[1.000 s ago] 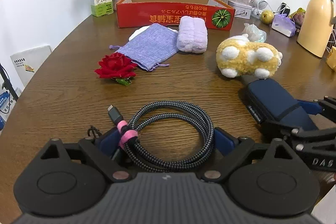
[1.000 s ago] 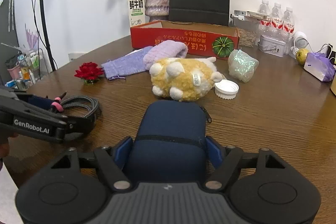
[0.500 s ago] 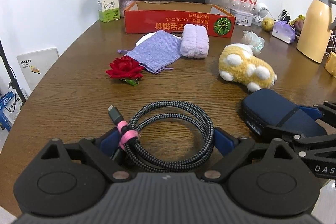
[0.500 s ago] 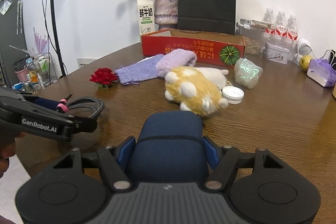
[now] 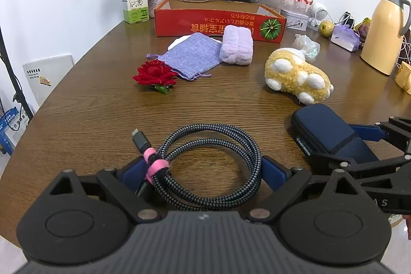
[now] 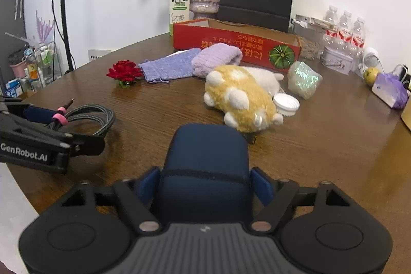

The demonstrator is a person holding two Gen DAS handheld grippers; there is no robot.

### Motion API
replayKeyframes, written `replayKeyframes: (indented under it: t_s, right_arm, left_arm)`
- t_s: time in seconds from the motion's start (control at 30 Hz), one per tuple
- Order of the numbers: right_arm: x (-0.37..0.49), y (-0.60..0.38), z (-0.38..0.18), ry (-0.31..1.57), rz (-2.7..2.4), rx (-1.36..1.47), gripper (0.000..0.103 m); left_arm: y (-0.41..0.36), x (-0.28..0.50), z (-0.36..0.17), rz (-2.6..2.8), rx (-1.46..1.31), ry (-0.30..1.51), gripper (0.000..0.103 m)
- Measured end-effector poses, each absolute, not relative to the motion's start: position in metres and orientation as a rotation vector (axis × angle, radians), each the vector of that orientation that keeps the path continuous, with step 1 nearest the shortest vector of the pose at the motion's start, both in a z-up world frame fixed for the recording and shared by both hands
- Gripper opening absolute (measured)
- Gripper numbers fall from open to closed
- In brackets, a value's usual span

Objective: Organize objects
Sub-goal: 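Lift the cable and pouch and carry both toward the red cardboard box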

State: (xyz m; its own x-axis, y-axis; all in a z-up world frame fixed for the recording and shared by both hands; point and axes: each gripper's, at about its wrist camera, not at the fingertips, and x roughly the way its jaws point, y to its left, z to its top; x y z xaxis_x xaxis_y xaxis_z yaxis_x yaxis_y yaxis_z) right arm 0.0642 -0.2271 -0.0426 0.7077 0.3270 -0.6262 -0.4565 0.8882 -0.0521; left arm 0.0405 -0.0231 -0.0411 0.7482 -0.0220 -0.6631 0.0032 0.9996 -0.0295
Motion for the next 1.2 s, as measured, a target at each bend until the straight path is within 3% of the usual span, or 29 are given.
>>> replayKeyframes:
  t_s: [0.2,1.2]
  right_arm:
    - [0.058,-0.226,-0.040,0.629,0.453,-0.237,0.065]
    - [0.084,-0.229,0.008,0.502,0.476,-0.209,0.065]
  left_arm:
    - [-0.022,0.039,-0.038,-0.019,-0.031,0.715,0.094]
    - [-0.024,0.076,0.004,-0.008,-0.001,0.622,0.094]
